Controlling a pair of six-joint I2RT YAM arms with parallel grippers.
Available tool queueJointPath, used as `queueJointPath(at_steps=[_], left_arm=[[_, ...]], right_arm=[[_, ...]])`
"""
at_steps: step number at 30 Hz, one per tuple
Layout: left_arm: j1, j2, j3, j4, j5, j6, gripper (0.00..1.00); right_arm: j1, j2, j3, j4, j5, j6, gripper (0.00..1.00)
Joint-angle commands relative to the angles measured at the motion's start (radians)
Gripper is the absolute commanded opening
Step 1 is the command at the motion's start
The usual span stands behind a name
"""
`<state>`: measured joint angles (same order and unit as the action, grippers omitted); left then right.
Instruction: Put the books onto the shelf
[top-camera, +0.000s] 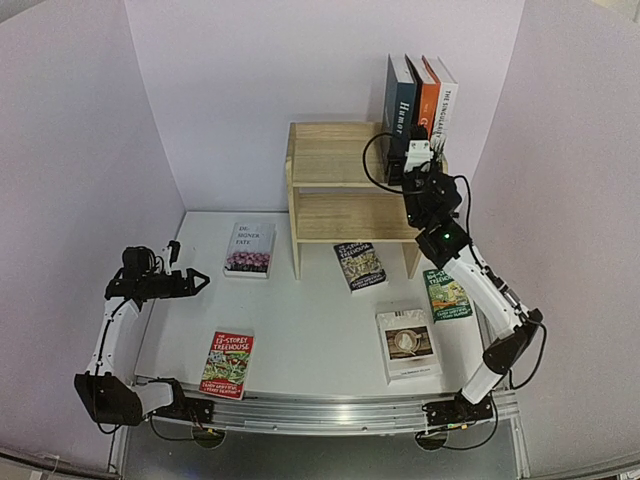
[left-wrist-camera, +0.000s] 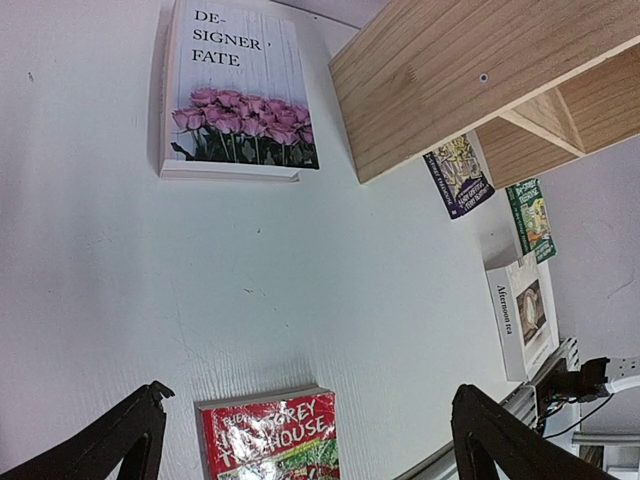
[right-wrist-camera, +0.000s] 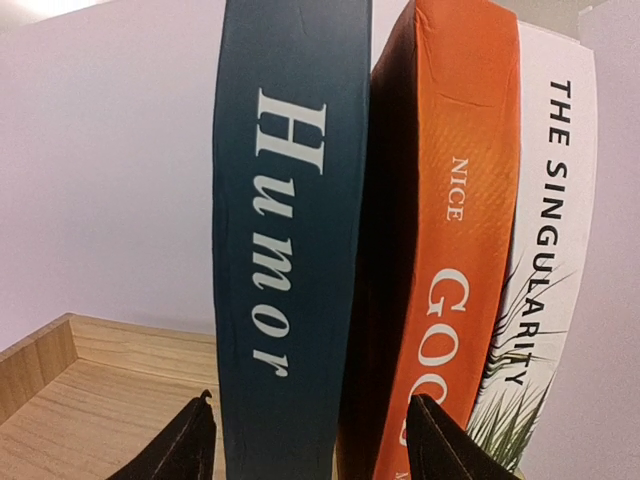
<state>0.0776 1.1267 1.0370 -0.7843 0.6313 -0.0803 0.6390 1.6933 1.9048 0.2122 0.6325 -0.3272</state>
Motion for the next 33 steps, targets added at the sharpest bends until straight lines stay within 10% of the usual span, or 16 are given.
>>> queueJointPath(at_steps=[1,17,33], left_arm=[[-0.004,-0.006,0.004,0.020,0.020,-0.004,1.00],[-0.004,-0.002,-0.011,0.029,0.015,-0.008,1.00],[-0.003,-0.016,-0.028,0.015,0.012,-0.008,1.00]], right_arm=[[0.021,-0.087,-0.043,-0.012,-0.058,0.054,0.63],[0.164,-0.023,0.042,-0.211,-0.213,0.097,0.56],[0.112,0.657,0.786,0.099,0.227,-0.620,0.56]])
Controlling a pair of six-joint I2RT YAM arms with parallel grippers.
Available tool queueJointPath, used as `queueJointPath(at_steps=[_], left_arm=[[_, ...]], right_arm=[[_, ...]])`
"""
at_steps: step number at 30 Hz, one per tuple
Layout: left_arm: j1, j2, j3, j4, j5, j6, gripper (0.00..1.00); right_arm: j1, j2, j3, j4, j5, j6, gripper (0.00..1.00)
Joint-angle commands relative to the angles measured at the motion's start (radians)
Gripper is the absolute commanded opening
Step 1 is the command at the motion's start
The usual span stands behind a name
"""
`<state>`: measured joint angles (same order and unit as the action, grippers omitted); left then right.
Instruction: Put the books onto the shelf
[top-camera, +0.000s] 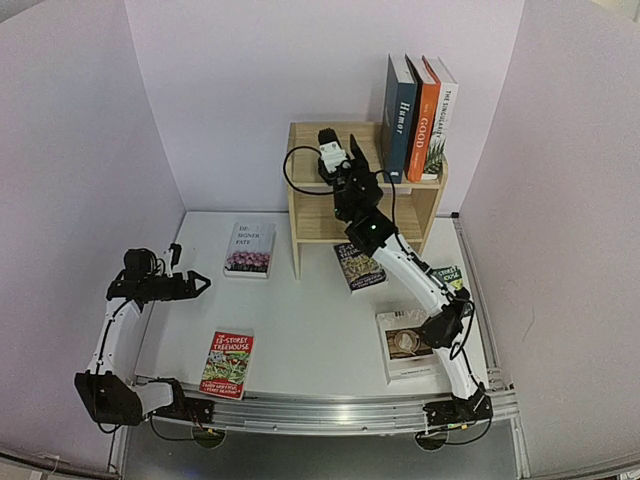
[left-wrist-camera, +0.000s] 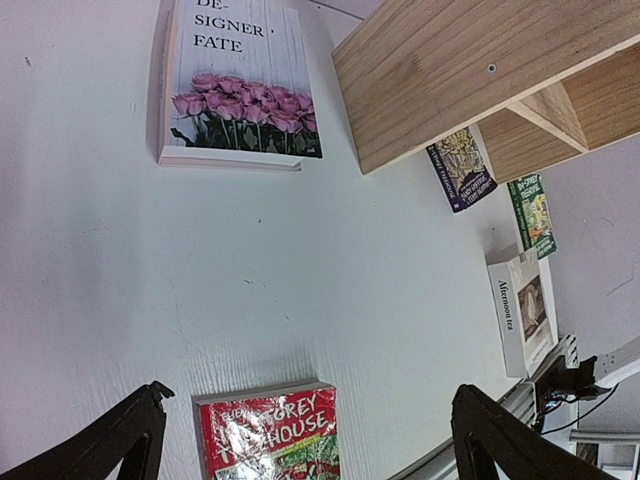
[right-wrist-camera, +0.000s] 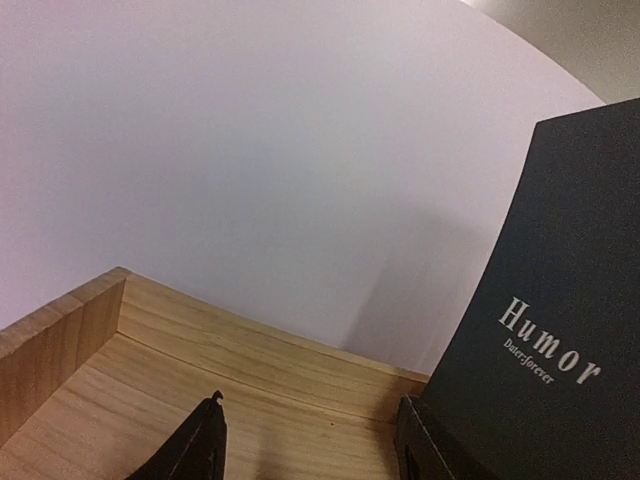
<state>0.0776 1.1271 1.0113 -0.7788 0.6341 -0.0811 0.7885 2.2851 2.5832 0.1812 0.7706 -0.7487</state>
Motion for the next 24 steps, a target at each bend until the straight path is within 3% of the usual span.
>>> queueJointPath(at_steps=[1,5,24], left_arm=[[-0.003,-0.018,-0.002,0.006,0.009,-0.007,1.00],[-0.004,-0.022,-0.007,-0.004,0.007,-0.007,1.00],[-0.003,-0.020,-0.015,-0.017,0.019,-0.011,1.00]], right_arm=[[-0.050,0.060,0.089,0.138,0.087,-0.192,0.55],[-0.088,0.001,-0.016,0.158,0.085,-0.125,0.54],[-0.138,0.053,0.060,0.188,0.035,-0.108,0.53]])
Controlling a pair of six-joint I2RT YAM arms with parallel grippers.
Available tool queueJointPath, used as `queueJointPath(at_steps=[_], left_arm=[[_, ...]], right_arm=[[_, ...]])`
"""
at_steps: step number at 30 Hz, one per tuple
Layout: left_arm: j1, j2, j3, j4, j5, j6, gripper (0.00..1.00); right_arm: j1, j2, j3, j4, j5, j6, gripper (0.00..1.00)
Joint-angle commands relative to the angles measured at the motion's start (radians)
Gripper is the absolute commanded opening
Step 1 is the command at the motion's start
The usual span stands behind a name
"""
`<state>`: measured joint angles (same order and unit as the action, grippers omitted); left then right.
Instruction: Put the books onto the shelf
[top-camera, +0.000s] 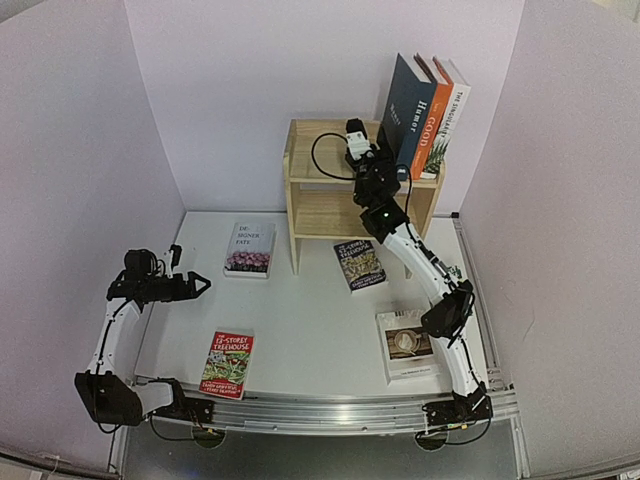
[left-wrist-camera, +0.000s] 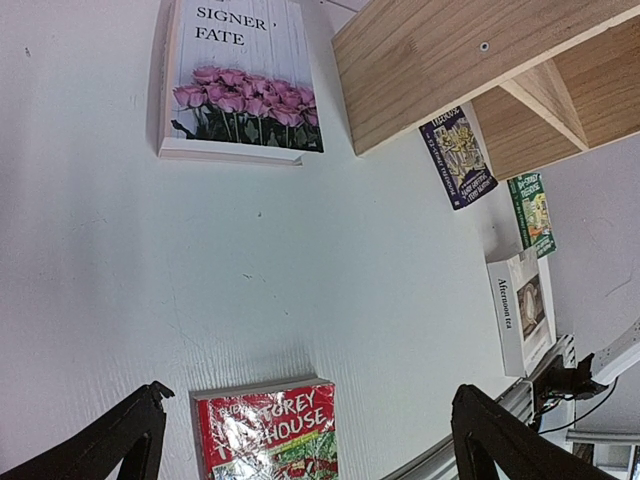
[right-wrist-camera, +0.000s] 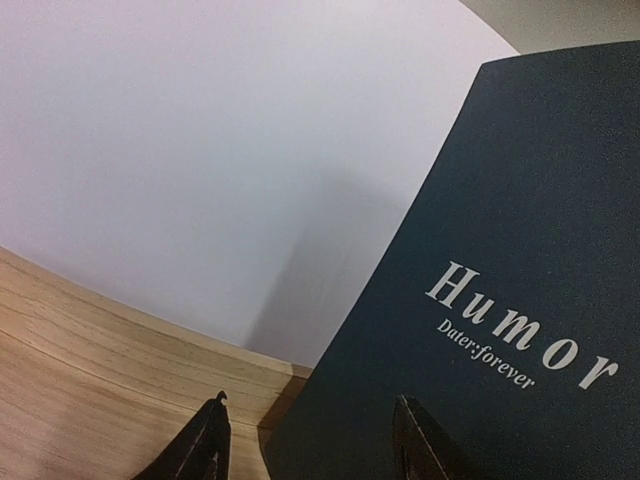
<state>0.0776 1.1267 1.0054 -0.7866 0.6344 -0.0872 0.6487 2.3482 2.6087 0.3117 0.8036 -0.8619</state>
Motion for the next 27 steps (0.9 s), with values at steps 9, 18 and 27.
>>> queueJointPath(at_steps=[9,18,27], left_arm=[[-0.003,-0.021,-0.006,-0.006,0.021,-0.003,1.00],[-0.004,-0.021,-0.008,-0.004,0.021,-0.002,1.00],[-0.003,-0.021,-0.007,-0.004,0.023,0.000,1.00]], right_arm=[[0.006,-0.019,0.011,0.061,-0.021,0.033,0.53],[0.011,-0.043,-0.023,0.061,-0.032,0.056,0.53],[0.026,-0.084,-0.069,0.061,-0.053,0.101,0.55]])
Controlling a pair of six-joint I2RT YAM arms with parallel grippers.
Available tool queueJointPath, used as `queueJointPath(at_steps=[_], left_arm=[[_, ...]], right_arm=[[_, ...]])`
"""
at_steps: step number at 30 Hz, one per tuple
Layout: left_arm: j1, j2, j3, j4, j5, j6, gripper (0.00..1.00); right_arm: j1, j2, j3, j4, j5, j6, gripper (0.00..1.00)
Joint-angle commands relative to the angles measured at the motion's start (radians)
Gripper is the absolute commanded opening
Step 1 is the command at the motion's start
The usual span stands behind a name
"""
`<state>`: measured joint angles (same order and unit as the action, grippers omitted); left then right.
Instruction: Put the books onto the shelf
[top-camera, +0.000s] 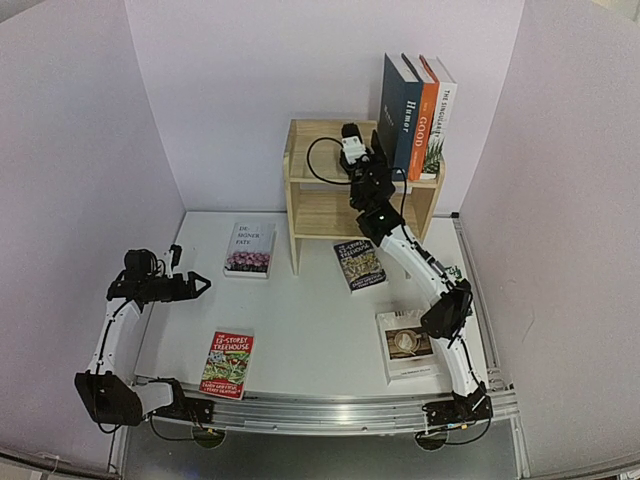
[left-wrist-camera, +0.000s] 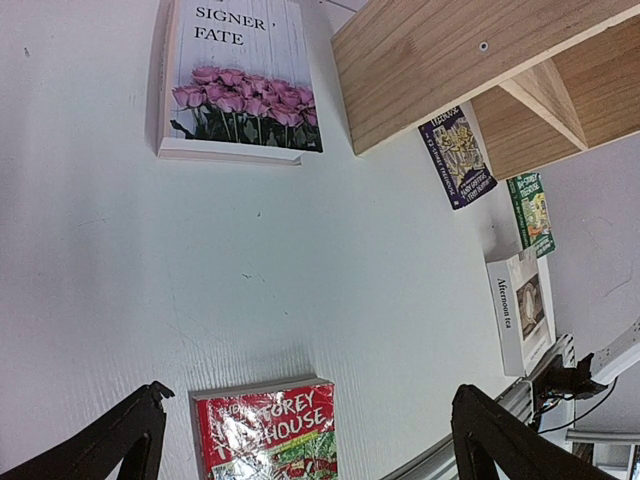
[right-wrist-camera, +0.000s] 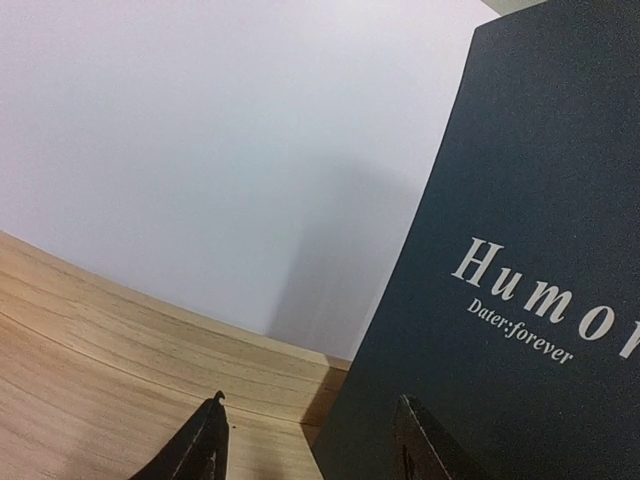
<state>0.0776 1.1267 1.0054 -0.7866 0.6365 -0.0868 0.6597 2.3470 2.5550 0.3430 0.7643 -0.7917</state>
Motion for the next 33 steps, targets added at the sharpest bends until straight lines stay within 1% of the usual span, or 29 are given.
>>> queueJointPath(at_steps=[1,8,10,12,14,15,16,17,19,22,25,27,30,33], left_arm=[[-0.004,-0.020,-0.007,-0.005,0.021,-0.001,1.00],[-0.003,-0.013,-0.004,0.001,0.028,0.002,1.00],[-0.003,0.008,0.006,-0.006,0.029,0.007,1.00],[-0.005,0.062,0.040,-0.050,0.021,0.051,1.00],[-0.013,0.149,0.108,-0.128,-0.007,0.167,1.00],[-0.018,0.207,0.168,-0.174,-0.030,0.235,1.00],[-0.028,0.277,0.217,-0.226,-0.072,0.310,1.00],[-0.054,0.317,0.256,-0.247,-0.151,0.394,1.00],[-0.128,0.388,0.330,-0.263,-0.291,0.553,1.00],[-0.220,0.499,0.422,-0.245,-0.424,0.759,1.00],[-0.268,0.587,0.469,-0.092,-0.503,0.913,1.00],[-0.302,0.620,0.448,0.020,-0.528,1.036,1.00],[-0.354,0.676,0.379,0.206,-0.562,1.272,1.00],[-0.368,0.756,0.373,0.317,-0.559,1.405,1.00]], right_arm=[[0.018,-0.085,-0.019,0.028,-0.021,0.031,0.55],[0.044,-0.117,-0.034,0.005,-0.070,0.068,0.56],[0.061,-0.133,-0.036,-0.013,-0.090,0.083,0.56],[0.085,-0.161,-0.045,-0.043,-0.117,0.090,0.56],[0.117,-0.200,-0.088,-0.070,-0.144,0.101,0.57],[0.132,-0.223,-0.117,-0.084,-0.165,0.115,0.58],[0.144,-0.253,-0.155,-0.104,-0.188,0.142,0.59],[0.155,-0.289,-0.198,-0.133,-0.213,0.171,0.60],[0.167,-0.354,-0.265,-0.199,-0.284,0.255,0.60],[0.180,-0.447,-0.358,-0.292,-0.376,0.378,0.61],[0.189,-0.534,-0.436,-0.369,-0.422,0.487,0.62],[0.192,-0.583,-0.495,-0.406,-0.425,0.548,0.62],[0.201,-0.655,-0.605,-0.452,-0.422,0.622,0.62],[0.214,-0.709,-0.712,-0.463,-0.427,0.656,0.62]])
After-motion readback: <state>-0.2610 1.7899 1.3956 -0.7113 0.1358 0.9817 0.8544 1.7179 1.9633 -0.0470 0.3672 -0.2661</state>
